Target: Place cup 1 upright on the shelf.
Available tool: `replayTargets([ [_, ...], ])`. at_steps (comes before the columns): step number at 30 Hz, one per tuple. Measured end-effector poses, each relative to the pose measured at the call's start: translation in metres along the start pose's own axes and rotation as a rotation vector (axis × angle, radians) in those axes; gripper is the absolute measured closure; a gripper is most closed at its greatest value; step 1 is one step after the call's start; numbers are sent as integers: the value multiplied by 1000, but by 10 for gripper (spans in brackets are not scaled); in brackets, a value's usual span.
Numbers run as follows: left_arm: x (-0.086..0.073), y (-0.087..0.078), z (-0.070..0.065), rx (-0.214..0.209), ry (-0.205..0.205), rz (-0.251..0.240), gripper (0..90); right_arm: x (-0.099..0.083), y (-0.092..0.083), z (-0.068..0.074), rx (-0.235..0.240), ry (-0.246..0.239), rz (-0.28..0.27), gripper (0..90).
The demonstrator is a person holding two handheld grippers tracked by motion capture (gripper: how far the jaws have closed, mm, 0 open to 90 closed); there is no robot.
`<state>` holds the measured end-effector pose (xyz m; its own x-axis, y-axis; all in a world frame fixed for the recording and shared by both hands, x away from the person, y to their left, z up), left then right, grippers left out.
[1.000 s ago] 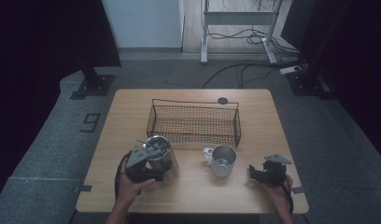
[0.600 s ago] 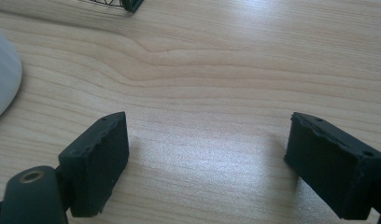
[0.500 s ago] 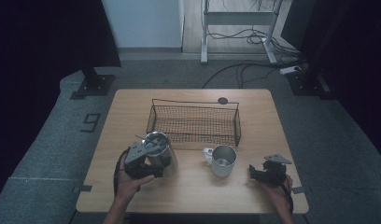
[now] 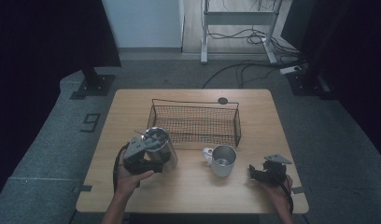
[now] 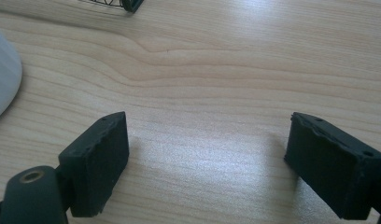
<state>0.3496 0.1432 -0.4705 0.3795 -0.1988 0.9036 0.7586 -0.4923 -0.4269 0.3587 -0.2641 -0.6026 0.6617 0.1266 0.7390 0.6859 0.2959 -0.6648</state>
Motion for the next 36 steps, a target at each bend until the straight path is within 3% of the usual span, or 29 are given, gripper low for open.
replayTargets([
  [36,21,8,13,11,-12,-1,42,0,0,0,-1,0,-1,129],
])
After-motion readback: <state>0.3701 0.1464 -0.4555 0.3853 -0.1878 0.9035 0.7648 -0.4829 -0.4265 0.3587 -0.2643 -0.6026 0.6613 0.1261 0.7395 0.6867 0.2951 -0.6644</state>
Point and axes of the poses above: each handheld gripper's, and its own axes: y roughly forward along the jaws, x roughly out of its top, z roughly to its left, the point moved 7 cm from there along y, roughly forward along the jaws, and after that the axes turned 8 degrees about x, right-handed, at the moved point
